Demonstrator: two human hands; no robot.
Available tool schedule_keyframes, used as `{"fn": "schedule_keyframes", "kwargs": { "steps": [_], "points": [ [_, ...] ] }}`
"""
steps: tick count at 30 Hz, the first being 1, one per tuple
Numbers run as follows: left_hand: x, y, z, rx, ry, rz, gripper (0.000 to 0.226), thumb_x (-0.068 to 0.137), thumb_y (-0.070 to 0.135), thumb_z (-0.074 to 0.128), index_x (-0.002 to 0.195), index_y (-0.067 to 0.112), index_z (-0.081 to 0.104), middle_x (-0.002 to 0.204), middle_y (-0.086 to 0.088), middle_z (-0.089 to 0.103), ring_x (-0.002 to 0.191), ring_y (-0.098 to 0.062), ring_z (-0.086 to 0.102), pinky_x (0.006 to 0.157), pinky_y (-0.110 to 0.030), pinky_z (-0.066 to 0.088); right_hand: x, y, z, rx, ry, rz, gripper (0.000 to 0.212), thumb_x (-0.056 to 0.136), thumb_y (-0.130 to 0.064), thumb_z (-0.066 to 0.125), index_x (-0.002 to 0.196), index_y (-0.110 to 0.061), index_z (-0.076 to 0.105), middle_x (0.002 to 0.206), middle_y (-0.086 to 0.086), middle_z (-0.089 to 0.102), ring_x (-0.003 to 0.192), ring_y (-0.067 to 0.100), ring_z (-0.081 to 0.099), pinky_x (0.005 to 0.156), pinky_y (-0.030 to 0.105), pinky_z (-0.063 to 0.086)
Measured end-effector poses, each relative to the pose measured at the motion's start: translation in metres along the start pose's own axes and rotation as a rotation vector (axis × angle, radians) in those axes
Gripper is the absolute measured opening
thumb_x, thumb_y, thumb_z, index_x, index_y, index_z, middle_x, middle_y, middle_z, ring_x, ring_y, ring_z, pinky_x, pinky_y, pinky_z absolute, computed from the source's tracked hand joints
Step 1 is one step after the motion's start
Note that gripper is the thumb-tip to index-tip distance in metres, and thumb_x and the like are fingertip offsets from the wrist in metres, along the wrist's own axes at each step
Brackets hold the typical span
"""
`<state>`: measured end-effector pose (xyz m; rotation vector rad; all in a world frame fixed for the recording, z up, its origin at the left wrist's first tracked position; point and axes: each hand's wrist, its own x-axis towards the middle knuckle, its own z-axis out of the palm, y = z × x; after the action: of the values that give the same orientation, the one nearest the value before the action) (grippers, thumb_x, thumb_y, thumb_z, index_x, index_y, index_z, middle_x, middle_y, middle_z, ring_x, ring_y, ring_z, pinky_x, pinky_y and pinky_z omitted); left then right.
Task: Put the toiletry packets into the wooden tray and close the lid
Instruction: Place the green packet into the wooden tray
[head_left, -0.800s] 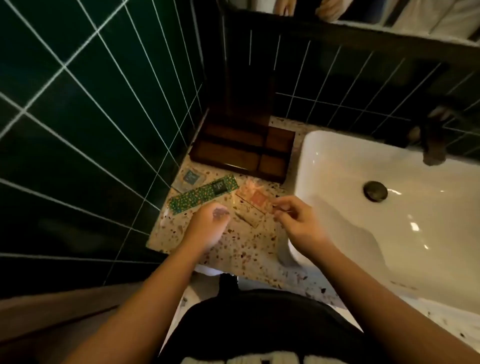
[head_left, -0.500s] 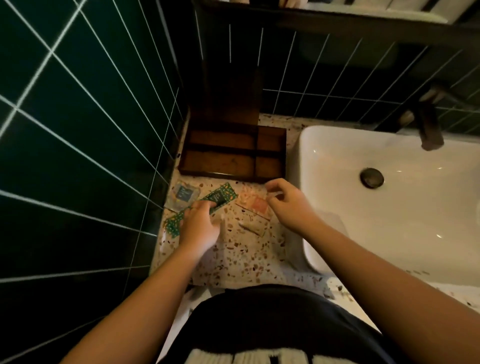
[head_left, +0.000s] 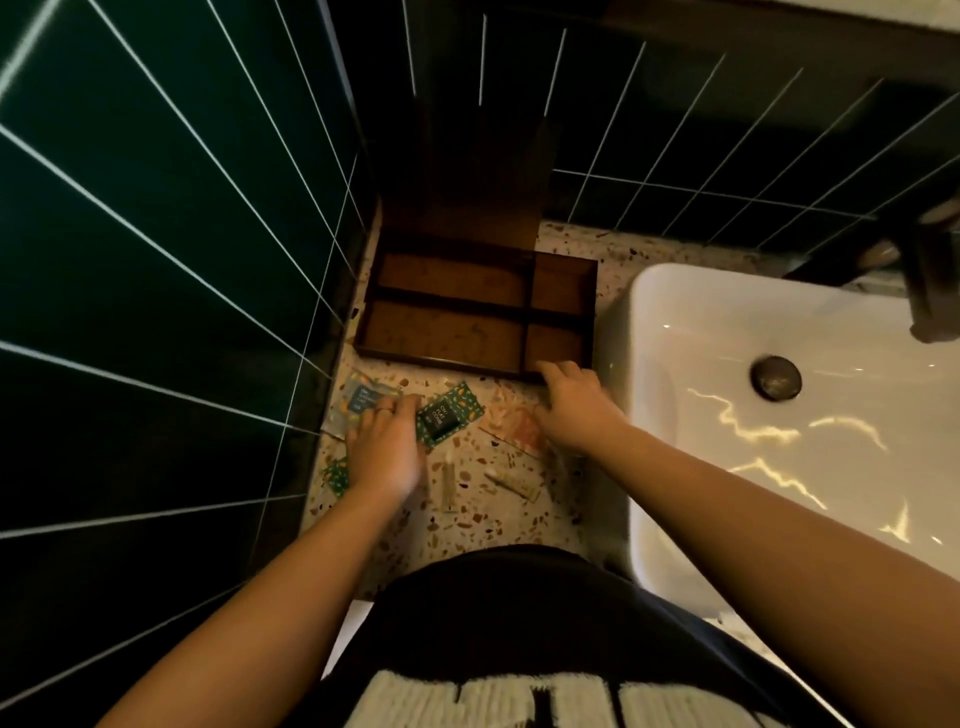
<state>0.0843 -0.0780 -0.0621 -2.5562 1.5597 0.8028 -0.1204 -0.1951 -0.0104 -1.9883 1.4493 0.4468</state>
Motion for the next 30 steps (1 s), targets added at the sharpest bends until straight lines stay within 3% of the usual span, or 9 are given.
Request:
{"fn": "schedule_keyframes", "kwargs": {
  "steps": [3, 8, 14, 20, 23, 30],
  "points": [
    [0.006, -0.001, 0.0, 0.012, -0.024, 0.0, 0.049, 0.091, 0.02, 0.066, 0.137, 0.026, 0.051, 0.14, -0.005, 0.051, 0.128, -0.031, 0.048, 0.105, -0.049, 0.04, 0.004, 0.001, 0.0, -0.029, -0.009, 0.004, 0.065, 0.095, -0.031, 0.05, 0.154, -0.022, 0.027, 0.155, 0.01, 0.035, 0.142, 0.036, 0.031, 0.114, 0.052, 0.032],
    [0.007, 0.004, -0.008, -0.105, -0.094, 0.032, 0.03, 0.09, 0.013, 0.066, 0.118, 0.021, 0.056, 0.122, -0.006, 0.055, 0.106, -0.031, 0.06, 0.082, -0.043, 0.053, 0.004, 0.004, 0.002, -0.05, -0.006, -0.018, 0.064, 0.094, -0.033, 0.051, 0.153, -0.023, 0.031, 0.154, 0.009, 0.038, 0.14, 0.035, 0.034, 0.115, 0.05, 0.03],
    [0.001, 0.021, -0.029, -0.167, -0.084, 0.107, 0.033, 0.095, 0.013, 0.061, 0.126, 0.023, 0.057, 0.118, -0.003, 0.065, 0.102, -0.027, 0.064, 0.077, -0.038, 0.053, 0.004, 0.005, 0.003, -0.023, 0.01, -0.029, 0.063, 0.094, -0.032, 0.05, 0.153, -0.021, 0.033, 0.153, 0.01, 0.04, 0.141, 0.035, 0.034, 0.117, 0.048, 0.029],
    [0.016, 0.042, -0.066, -0.176, 0.049, 0.26, 0.026, 0.099, 0.013, 0.056, 0.123, 0.021, 0.058, 0.117, -0.002, 0.063, 0.1, -0.027, 0.06, 0.076, -0.042, 0.053, 0.004, 0.006, 0.003, 0.002, 0.01, -0.029, 0.063, 0.093, -0.032, 0.051, 0.152, -0.019, 0.034, 0.154, 0.012, 0.04, 0.14, 0.037, 0.034, 0.118, 0.048, 0.027],
    [0.035, 0.059, -0.084, -0.105, 0.147, 0.33, 0.025, 0.098, 0.011, 0.055, 0.12, 0.022, 0.059, 0.113, -0.002, 0.062, 0.103, -0.028, 0.058, 0.084, -0.047, 0.052, 0.003, 0.006, 0.003, 0.008, 0.009, -0.029, 0.063, 0.094, -0.034, 0.052, 0.152, -0.019, 0.033, 0.154, 0.011, 0.039, 0.141, 0.036, 0.033, 0.118, 0.047, 0.028],
    [0.079, 0.093, -0.098, 0.087, 0.122, 0.367, 0.032, 0.099, 0.011, 0.051, 0.127, 0.026, 0.059, 0.122, -0.004, 0.062, 0.116, -0.034, 0.052, 0.095, -0.051, 0.038, 0.004, 0.006, 0.003, 0.017, 0.003, -0.024, 0.063, 0.094, -0.036, 0.051, 0.153, -0.02, 0.033, 0.154, 0.01, 0.039, 0.141, 0.035, 0.032, 0.118, 0.046, 0.027]
  ]
}}
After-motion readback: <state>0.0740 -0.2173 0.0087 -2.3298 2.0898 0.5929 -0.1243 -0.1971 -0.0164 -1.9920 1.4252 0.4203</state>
